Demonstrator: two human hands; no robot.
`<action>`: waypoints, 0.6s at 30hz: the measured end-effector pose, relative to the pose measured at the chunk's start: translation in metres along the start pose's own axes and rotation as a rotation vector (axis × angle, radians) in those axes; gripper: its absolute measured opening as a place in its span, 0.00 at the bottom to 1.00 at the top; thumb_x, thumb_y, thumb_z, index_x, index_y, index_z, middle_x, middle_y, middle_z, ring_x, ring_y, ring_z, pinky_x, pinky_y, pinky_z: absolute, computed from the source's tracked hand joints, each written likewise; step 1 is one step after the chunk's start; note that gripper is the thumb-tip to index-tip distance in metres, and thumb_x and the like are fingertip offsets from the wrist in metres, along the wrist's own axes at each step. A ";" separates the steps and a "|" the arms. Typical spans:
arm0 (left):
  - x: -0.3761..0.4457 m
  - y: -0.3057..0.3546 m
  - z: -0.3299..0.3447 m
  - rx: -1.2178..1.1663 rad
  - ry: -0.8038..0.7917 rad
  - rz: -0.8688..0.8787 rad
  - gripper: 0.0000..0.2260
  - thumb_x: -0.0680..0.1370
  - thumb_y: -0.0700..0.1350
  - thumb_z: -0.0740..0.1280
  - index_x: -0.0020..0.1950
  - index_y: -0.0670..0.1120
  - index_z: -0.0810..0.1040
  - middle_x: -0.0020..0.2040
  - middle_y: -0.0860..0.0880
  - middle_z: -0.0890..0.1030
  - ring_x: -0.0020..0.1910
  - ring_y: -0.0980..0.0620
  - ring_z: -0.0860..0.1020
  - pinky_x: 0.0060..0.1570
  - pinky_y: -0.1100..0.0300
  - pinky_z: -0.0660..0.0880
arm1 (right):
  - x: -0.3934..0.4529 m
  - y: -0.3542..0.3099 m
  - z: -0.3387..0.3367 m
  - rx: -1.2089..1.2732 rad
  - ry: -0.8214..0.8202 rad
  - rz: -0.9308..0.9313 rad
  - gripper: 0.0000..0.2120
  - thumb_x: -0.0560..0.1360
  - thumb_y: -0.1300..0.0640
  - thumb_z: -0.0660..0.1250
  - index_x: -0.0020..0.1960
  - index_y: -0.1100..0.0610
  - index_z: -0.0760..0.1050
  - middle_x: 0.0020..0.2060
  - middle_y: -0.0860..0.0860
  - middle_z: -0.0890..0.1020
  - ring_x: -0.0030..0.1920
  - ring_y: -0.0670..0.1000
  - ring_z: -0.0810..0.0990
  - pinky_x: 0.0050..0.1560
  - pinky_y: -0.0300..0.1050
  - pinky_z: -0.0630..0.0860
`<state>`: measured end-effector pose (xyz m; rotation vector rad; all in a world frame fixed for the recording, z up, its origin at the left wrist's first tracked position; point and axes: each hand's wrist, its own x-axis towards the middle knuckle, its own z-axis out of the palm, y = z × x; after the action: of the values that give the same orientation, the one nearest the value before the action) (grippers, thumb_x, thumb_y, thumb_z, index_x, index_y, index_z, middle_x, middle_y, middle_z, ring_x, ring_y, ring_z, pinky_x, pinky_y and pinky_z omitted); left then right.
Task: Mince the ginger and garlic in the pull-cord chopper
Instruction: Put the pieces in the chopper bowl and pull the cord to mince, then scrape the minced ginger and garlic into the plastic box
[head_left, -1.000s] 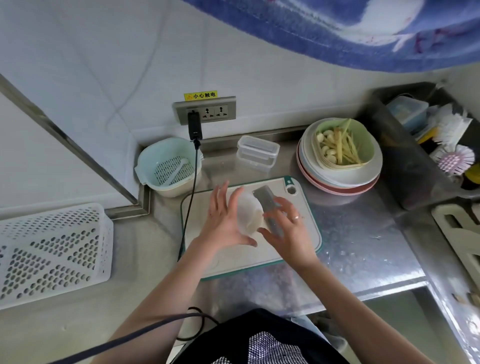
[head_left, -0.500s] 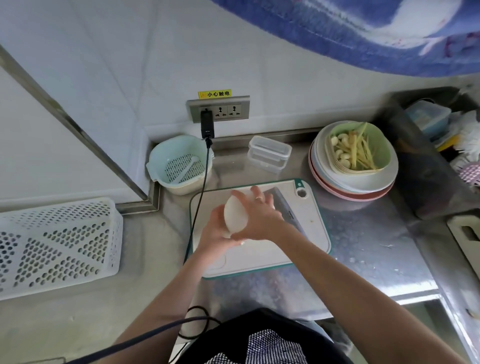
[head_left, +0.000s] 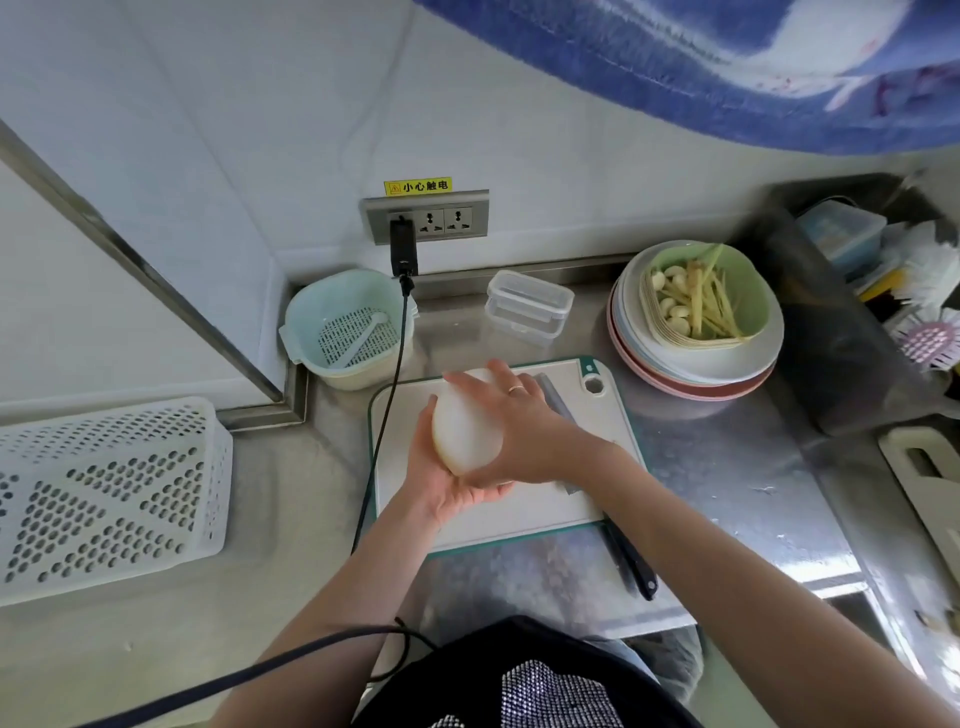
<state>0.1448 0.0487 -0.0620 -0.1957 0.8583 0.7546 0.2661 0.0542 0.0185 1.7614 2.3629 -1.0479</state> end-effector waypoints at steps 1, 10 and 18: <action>-0.002 0.000 0.001 0.047 0.010 0.007 0.29 0.71 0.67 0.60 0.60 0.47 0.77 0.48 0.42 0.84 0.48 0.40 0.81 0.44 0.44 0.79 | 0.000 0.004 -0.001 -0.040 -0.006 -0.052 0.50 0.61 0.47 0.76 0.72 0.33 0.48 0.73 0.47 0.51 0.72 0.55 0.50 0.64 0.55 0.68; 0.002 0.011 -0.021 0.104 -0.140 -0.063 0.36 0.73 0.70 0.54 0.64 0.42 0.74 0.61 0.36 0.77 0.56 0.34 0.76 0.50 0.37 0.76 | -0.018 0.045 -0.017 0.924 0.301 -0.194 0.53 0.62 0.52 0.78 0.74 0.36 0.47 0.74 0.41 0.53 0.72 0.47 0.61 0.70 0.48 0.66; 0.004 0.007 -0.035 0.114 -0.169 -0.058 0.36 0.73 0.71 0.55 0.68 0.44 0.71 0.62 0.37 0.77 0.56 0.33 0.78 0.50 0.25 0.68 | -0.037 0.088 -0.004 1.041 0.440 -0.001 0.44 0.59 0.50 0.78 0.66 0.47 0.55 0.60 0.47 0.64 0.56 0.44 0.74 0.50 0.40 0.79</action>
<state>0.1204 0.0410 -0.0868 -0.0542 0.7295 0.6558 0.3560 0.0368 -0.0078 2.4477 2.1180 -2.4005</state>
